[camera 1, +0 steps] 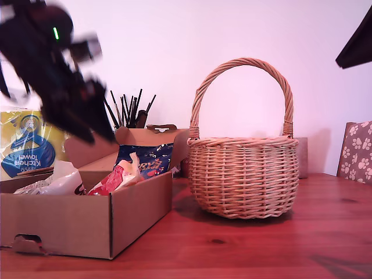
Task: Move the bags of Easter eggs from the cardboard box on the left into the woven basket on the right side.
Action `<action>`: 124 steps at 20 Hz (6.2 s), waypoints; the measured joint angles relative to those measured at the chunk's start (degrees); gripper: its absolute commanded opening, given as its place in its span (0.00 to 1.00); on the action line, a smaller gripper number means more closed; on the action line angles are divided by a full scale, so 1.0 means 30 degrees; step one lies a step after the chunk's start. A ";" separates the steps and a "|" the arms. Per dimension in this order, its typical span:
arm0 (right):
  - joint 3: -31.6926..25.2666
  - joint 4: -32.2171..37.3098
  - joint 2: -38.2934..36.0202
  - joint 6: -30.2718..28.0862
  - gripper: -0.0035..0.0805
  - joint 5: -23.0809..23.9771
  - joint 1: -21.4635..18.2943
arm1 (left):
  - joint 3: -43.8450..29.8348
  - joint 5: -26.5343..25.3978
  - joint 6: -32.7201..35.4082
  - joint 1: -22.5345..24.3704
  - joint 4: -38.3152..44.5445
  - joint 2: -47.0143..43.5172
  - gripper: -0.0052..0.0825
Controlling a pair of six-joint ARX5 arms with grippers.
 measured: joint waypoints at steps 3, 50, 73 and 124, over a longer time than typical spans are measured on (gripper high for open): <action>0.0000 0.0015 0.0415 -0.0058 0.04 0.0000 0.0000 | 0.0044 0.0568 0.0248 -0.0532 -0.2441 -0.0401 0.83; 0.0000 0.0095 0.0787 -0.0080 0.04 0.0000 -0.0015 | 0.0029 -0.5173 -1.3420 -0.4080 -0.1013 0.4153 0.30; 0.0000 0.0095 0.0787 -0.0087 0.04 0.0000 -0.0087 | 0.0015 -0.4612 -0.8291 -0.4080 0.0634 -0.2535 0.11; 0.2011 -0.2863 -0.4095 0.1370 0.03 -0.0452 -0.0087 | 0.0160 -0.4269 -0.5923 -0.7388 0.5479 -0.2929 0.04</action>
